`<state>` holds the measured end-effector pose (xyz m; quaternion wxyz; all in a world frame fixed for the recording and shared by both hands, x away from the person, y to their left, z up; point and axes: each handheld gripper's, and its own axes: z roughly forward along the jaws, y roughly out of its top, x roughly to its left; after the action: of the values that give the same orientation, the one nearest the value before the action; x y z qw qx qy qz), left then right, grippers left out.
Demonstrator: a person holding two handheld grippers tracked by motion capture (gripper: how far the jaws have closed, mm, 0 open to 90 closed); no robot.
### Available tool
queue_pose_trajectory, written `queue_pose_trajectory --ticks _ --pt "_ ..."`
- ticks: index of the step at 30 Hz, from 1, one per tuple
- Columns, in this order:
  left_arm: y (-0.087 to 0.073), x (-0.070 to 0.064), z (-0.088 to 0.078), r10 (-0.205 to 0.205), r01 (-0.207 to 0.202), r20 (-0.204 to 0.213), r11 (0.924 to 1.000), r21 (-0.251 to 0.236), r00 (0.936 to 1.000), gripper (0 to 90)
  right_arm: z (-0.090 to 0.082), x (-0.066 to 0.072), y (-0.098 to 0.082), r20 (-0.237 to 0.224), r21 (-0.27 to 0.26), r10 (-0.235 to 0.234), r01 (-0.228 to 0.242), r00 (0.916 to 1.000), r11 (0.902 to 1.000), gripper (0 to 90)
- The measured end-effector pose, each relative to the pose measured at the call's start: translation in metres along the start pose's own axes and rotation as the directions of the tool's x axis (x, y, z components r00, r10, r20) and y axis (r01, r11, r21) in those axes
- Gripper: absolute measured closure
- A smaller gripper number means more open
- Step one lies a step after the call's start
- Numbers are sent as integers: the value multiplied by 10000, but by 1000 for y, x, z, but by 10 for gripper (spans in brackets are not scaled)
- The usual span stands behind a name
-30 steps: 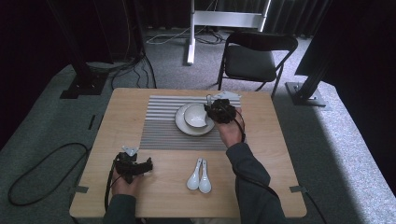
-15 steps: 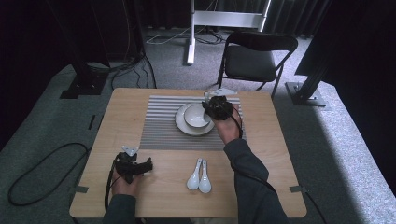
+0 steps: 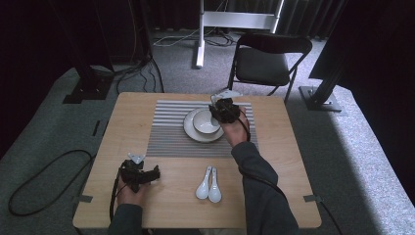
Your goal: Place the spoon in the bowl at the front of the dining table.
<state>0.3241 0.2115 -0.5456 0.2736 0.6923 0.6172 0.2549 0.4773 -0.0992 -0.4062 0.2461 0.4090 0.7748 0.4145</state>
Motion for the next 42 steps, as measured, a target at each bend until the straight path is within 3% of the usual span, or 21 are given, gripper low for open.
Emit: queue_pose_trajectory --ticks 12,18,29,34,42 --pt "0 0 0 0 0 5 10000 15 10000 70 25 3 -9 -86 399 86 -82 9999 9992 742" --pt "0 0 0 0 0 3 10000 11 10000 70 35 5 -15 -13 799 -247 247 9997 9965 741" --pt "0 0 0 -8 8 2 10000 8 10000 70 44 2 -21 54 1095 -277 269 9996 9936 741" --pt "0 0 0 -28 28 -5 10000 -9 10000 70 48 9 -20 27 1140 -584 577 9983 9918 742" --pt "0 0 0 -19 19 0 10000 -3 10000 70 54 13 -21 31 1366 -702 692 9975 9882 742"
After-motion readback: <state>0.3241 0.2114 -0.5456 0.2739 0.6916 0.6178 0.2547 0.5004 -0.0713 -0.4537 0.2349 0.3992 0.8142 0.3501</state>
